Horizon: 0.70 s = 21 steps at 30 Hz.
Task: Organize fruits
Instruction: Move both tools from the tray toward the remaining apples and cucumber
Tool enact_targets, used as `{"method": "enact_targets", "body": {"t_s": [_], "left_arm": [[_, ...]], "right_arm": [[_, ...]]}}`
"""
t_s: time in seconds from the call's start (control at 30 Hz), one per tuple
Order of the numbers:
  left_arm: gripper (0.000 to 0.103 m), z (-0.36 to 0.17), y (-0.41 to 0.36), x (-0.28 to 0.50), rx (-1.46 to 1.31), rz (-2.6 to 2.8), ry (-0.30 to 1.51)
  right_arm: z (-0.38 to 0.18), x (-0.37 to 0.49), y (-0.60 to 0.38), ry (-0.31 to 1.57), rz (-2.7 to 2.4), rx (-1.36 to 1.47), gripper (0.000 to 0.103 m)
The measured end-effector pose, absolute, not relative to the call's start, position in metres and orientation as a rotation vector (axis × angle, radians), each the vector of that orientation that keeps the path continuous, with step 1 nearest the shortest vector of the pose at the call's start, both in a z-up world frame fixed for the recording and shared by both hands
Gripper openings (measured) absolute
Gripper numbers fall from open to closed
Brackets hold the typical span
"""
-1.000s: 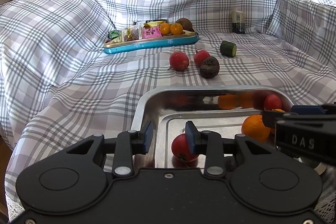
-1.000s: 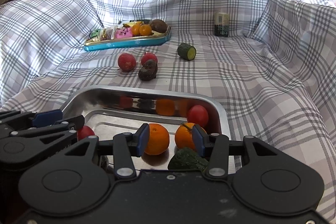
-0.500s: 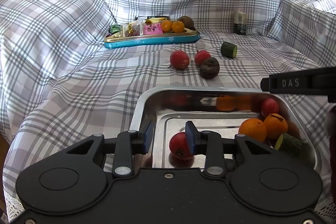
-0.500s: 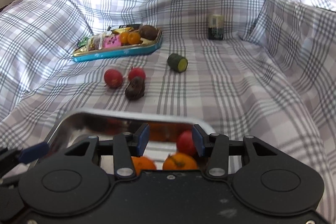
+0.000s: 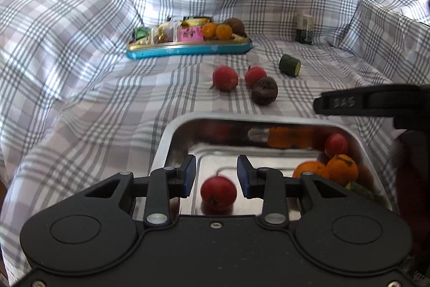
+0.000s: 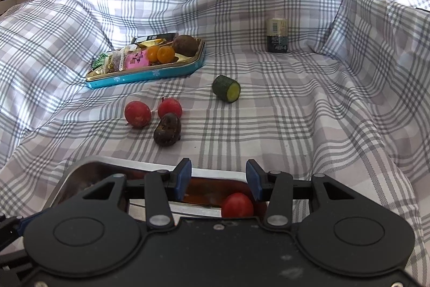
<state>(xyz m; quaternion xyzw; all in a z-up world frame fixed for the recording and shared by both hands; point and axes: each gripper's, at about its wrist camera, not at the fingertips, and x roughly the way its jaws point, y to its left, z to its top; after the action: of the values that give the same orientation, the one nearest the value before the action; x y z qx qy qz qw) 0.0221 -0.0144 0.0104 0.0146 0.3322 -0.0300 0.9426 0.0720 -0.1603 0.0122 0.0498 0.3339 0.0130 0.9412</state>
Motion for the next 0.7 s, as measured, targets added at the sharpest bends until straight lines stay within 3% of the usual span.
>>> {"method": "enact_targets", "body": {"t_s": [0.7], "left_arm": [[0.044, 0.023, -0.013, 0.101, 0.027, -0.056, 0.677]], "right_arm": [[0.019, 0.163, -0.152, 0.640, 0.051, -0.009, 0.047]]}}
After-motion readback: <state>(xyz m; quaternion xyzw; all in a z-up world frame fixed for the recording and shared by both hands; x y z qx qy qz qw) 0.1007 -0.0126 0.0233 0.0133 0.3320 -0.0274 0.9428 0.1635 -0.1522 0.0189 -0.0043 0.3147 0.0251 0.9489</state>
